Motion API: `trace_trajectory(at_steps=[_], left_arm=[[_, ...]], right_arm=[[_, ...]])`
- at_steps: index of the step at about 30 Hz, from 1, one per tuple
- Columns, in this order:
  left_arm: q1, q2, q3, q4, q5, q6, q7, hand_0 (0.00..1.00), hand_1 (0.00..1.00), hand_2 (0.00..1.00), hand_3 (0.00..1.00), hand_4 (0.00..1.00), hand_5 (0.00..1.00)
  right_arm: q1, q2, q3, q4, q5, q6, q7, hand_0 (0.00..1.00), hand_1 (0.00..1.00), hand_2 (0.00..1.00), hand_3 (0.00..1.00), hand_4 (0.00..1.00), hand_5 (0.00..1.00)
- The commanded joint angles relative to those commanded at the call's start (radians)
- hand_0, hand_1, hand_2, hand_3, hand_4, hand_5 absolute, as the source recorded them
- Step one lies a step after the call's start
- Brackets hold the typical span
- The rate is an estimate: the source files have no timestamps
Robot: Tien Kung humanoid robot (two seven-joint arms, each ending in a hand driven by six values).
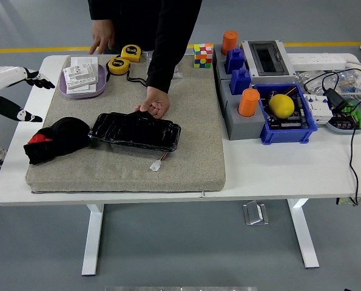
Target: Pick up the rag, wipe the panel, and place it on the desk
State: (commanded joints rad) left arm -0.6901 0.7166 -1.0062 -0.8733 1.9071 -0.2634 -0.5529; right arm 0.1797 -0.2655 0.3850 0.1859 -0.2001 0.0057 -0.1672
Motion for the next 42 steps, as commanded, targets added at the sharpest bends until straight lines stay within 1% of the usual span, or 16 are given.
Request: trace_trajectory(at_steps=[5, 12, 18, 24, 37, 42], left_arm=[[0.002, -0.021, 0.017, 0.011, 0.005, 0.005, 0.000, 0.691, 0.743, 0.758, 0.763, 0.922, 0.190], [-0.003, -0.049, 0.055, 0.043, 0.011, 0.037, -0.003, 0.689, 0.741, 0.758, 0.766, 0.921, 0.190], [-0.010, -0.074, 0.079, 0.092, -0.003, 0.065, -0.011, 0.688, 0.739, 0.759, 0.764, 0.918, 0.190], [-0.017, -0.093, 0.099, 0.144, -0.013, 0.077, -0.003, 0.686, 0.737, 0.758, 0.762, 0.913, 0.183], [-0.051, -0.117, 0.160, 0.249, -0.065, 0.117, 0.008, 0.684, 0.732, 0.756, 0.761, 0.908, 0.177], [-0.061, -0.128, 0.185, 0.273, -0.082, 0.141, 0.016, 0.684, 0.732, 0.756, 0.761, 0.907, 0.175]], right_arm=[[0.001, -0.001, 0.003, 0.002, -0.005, 0.000, 0.000, 0.777, 0.736, 0.725, 0.680, 0.998, 0.591], [0.000, 0.000, 0.027, 0.008, -0.025, 0.000, 0.001, 0.777, 0.736, 0.725, 0.681, 0.998, 0.592], [-0.005, 0.001, 0.033, 0.007, -0.026, 0.000, 0.001, 0.777, 0.736, 0.725, 0.681, 0.998, 0.592], [-0.007, 0.003, 0.041, 0.009, -0.034, 0.000, 0.001, 0.777, 0.736, 0.725, 0.681, 0.998, 0.592], [-0.001, 0.000, 0.040, 0.013, -0.036, 0.000, 0.002, 0.778, 0.736, 0.725, 0.681, 0.998, 0.592], [0.001, -0.002, 0.045, 0.017, -0.042, 0.000, 0.002, 0.778, 0.736, 0.725, 0.680, 0.998, 0.592]])
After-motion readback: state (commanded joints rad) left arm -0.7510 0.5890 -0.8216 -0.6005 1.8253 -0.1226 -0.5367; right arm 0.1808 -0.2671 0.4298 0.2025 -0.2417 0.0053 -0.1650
